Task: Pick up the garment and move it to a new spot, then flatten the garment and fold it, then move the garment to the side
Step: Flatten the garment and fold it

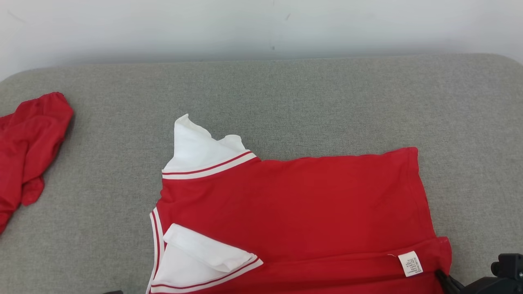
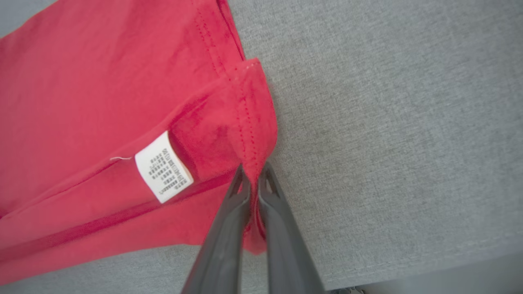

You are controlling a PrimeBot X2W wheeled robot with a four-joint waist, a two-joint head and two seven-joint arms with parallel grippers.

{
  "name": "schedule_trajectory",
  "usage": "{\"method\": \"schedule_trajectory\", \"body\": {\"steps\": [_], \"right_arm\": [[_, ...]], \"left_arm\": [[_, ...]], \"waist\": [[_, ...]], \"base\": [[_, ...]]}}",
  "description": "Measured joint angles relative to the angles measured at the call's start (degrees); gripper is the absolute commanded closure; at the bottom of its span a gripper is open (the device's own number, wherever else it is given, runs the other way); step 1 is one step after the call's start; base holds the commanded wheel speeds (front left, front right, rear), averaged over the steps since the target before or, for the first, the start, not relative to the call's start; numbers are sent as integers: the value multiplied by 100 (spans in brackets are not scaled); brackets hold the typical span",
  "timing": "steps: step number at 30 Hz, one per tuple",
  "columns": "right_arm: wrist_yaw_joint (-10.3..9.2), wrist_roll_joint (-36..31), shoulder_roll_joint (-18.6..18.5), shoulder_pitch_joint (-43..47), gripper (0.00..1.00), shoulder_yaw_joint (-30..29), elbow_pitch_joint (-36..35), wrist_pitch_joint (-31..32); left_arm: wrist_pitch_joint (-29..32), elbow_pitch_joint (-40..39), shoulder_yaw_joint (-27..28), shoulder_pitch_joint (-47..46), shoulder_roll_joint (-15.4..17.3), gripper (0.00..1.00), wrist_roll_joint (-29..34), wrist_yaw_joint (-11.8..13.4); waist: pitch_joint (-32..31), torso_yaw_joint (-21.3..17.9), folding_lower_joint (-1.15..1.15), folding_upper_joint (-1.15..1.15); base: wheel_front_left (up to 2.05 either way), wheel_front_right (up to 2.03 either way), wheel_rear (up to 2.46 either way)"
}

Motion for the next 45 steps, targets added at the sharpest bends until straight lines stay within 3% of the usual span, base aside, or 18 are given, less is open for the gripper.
{"method": "schedule_trajectory", "body": {"steps": [4, 5, 6, 12, 18, 26, 29, 35, 37, 45], "right_arm": [[2, 100, 1, 8, 100, -14, 101, -5], [3, 102, 4, 7, 0, -37, 115, -37], [2, 100, 3, 3, 0, -80, 143, -68], [-2, -60, -9, -99, 0, -299, 35, -402], [-2, -316, -12, -355, 0, -381, -225, -556], [-2, -476, -13, -721, 0, -280, -372, -561], [-2, -475, -13, -960, 0, -71, -323, -609], [-2, -792, -11, -1633, 0, 415, -265, -494], [-2, -899, -13, -1759, 0, 476, -256, -450], [-2, -1300, -14, -2570, 0, 896, -74, -151]], "left_arm": [[124, -113, 1, 54, 64, 100, -24, 125], [124, -143, 1, 66, 77, 52, -23, 154], [126, -161, 2, 84, 86, 0, -22, 187], [188, -286, 81, 230, 171, 0, -21, 513], [29, -612, 324, 271, 382, 0, 29, 647], [-448, -902, 548, -237, 485, 0, 349, 534], [-583, -783, 455, -734, 476, 0, 571, 286], [-414, -74, 172, -2102, 360, 0, 836, -466], [-379, 57, 156, -2330, 319, 0, 840, -561], [506, 1274, -208, -3897, 133, 0, 848, -1383]], "waist": [[10, -19, 0, 0], [10, -27, 0, 0], [7, -32, 0, 0], [-33, -74, 0, 0], [-76, -124, 0, 0], [-85, -142, 0, 0], [-53, -140, 0, 0], [108, -160, 0, -1], [145, -169, 0, 0], [497, -275, 1, 0]], "base": [[0, 0, 0], [0, 0, 0], [0, 0, 0], [0, 0, 0], [0, 0, 0], [0, 0, 0], [0, 0, 0], [0, 0, 0], [0, 0, 0], [0, 0, 0]]}}
